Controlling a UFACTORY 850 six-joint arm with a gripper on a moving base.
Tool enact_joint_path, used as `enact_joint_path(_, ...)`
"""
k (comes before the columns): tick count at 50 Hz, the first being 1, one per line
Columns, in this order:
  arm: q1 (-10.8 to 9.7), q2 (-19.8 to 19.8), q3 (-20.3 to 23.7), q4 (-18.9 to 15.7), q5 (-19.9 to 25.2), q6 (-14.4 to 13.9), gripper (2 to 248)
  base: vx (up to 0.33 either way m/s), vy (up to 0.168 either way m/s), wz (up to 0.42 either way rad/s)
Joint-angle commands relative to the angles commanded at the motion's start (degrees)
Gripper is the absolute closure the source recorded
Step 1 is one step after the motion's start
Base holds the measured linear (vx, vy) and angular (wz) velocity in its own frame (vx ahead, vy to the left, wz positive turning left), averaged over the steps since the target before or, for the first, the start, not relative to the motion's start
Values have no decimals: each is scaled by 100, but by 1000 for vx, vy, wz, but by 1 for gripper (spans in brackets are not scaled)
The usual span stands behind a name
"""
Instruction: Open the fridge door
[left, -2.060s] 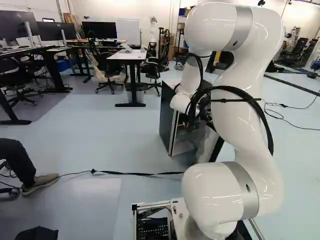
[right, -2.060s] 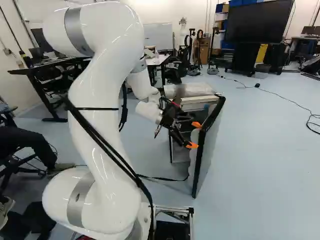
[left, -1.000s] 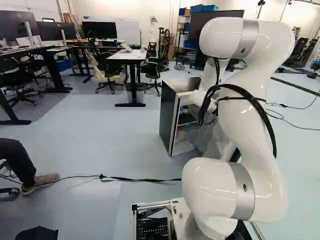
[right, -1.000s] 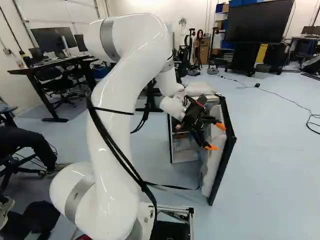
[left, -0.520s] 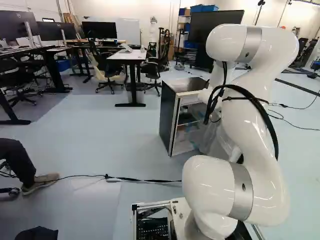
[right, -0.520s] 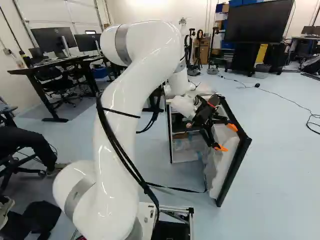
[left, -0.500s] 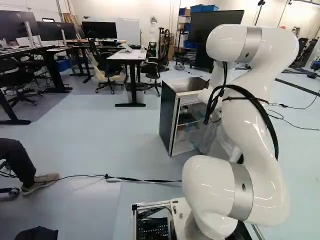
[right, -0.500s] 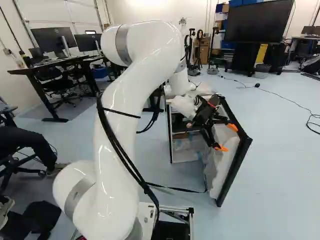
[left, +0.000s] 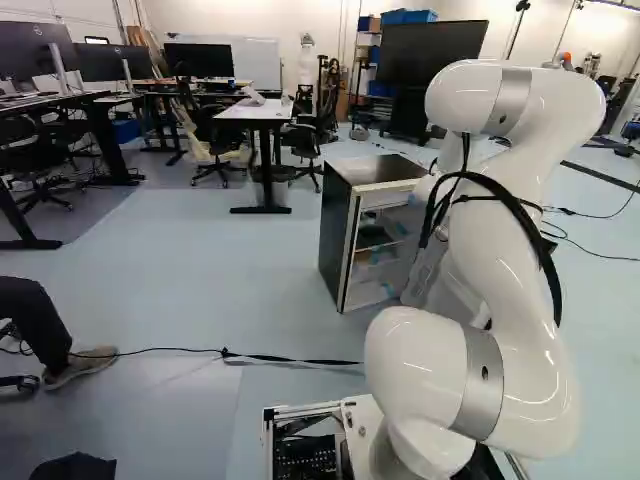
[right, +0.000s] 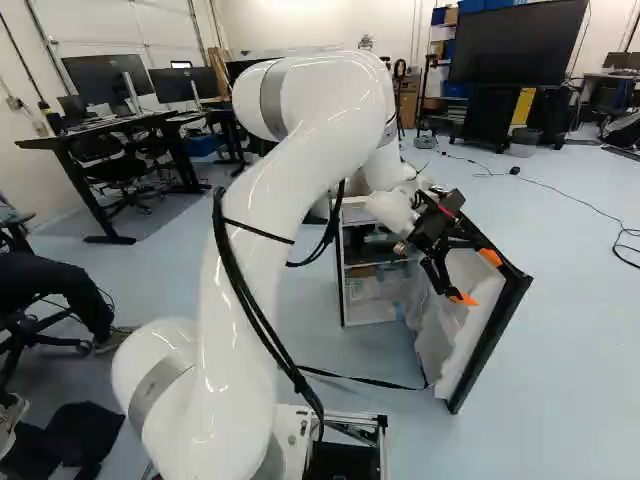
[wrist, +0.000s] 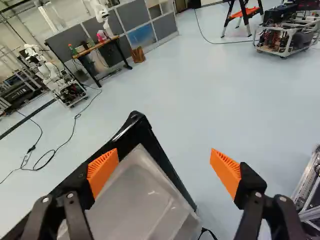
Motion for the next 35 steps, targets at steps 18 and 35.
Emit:
enact_joint_path(18,-179,-73,-138,0,0,0,3,0,0,0)
enact_joint_path(35,30,257,485,-104,0,0,3,0,0,0)
